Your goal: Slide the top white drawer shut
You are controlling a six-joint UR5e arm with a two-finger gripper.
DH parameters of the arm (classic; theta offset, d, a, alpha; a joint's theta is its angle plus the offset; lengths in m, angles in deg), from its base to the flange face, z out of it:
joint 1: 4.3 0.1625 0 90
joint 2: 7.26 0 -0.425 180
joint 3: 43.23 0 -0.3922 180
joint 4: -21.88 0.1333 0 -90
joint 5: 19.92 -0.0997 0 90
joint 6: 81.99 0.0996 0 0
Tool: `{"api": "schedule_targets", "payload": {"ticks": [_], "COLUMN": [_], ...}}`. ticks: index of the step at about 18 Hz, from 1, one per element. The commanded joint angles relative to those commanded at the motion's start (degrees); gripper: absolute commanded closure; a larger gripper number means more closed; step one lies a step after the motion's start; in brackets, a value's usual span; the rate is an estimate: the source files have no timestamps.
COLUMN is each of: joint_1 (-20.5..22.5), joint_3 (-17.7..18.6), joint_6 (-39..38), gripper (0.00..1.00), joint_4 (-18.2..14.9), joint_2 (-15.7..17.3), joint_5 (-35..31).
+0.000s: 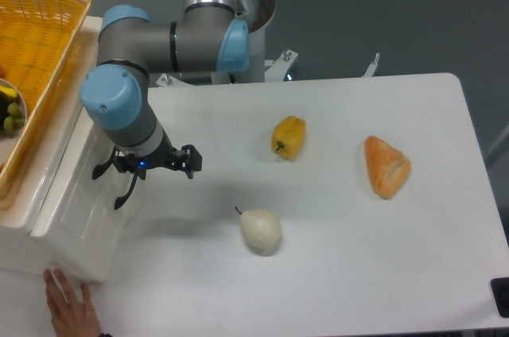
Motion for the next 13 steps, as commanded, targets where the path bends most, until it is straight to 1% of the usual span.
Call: {"api": "schedule_targets", "payload": {"ticks": [5, 7, 8, 13], "joint_1": [-0.62, 0.08, 0.78, 8.42], "joint_3": [0.0, 0.0, 0.0, -0.79], "joint_6": [-0.18, -0.18, -0.09, 2.01], "gripper": [0.0, 0.0, 0.0, 0.0], "joint_4": [0.0, 0.0, 0.0, 0.0], "joint_2": [0.09, 0.09, 0.09, 0.79], "joint_5": [-0.17, -0.53, -0.61, -0.62]}}
